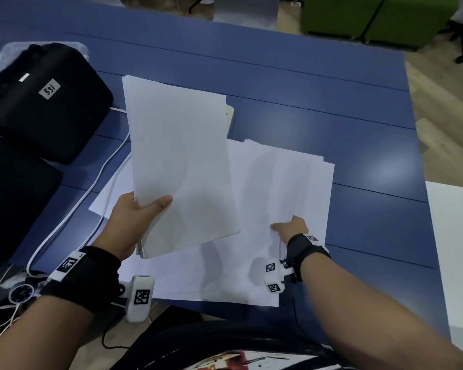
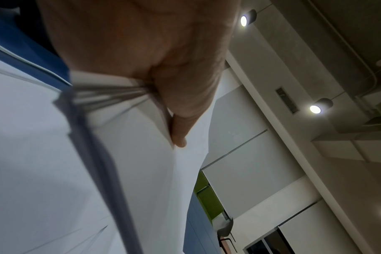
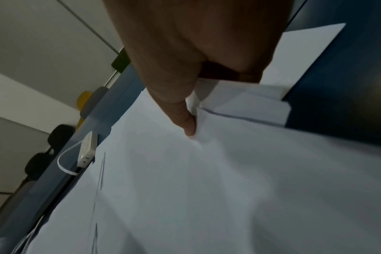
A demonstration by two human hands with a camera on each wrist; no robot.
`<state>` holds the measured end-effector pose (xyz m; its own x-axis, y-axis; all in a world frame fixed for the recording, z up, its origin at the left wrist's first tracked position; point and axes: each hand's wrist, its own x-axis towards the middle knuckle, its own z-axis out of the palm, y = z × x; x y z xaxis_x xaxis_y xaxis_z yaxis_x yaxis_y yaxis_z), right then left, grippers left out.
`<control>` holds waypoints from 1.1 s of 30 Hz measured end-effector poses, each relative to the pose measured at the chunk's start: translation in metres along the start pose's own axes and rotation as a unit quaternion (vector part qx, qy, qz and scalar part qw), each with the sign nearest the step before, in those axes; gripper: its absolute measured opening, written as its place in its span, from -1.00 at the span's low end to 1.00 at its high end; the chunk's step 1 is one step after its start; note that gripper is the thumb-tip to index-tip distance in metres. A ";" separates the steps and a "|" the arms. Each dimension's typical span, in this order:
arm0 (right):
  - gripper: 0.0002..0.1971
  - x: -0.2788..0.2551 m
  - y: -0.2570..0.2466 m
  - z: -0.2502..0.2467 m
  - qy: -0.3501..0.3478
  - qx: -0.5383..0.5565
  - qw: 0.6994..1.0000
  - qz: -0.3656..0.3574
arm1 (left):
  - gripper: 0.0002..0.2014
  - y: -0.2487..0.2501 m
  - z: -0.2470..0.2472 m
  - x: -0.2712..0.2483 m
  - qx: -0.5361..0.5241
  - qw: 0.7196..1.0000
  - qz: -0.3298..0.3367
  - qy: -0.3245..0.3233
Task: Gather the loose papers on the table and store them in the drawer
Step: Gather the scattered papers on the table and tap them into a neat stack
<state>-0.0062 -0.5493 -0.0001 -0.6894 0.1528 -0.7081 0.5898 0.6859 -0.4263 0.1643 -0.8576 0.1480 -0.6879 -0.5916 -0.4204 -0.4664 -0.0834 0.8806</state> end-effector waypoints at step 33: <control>-0.19 0.036 -0.020 -0.060 0.043 -0.045 0.998 0.026 | -0.91 -0.009 -0.007 0.007 0.019 1.000 -0.005 0.010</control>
<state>-0.0679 -0.5147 0.0163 -0.6952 0.2480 -0.6747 0.5882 0.7357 -0.3357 0.1679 -0.8668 0.1385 -0.6716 -0.6071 -0.4247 -0.4946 -0.0593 0.8671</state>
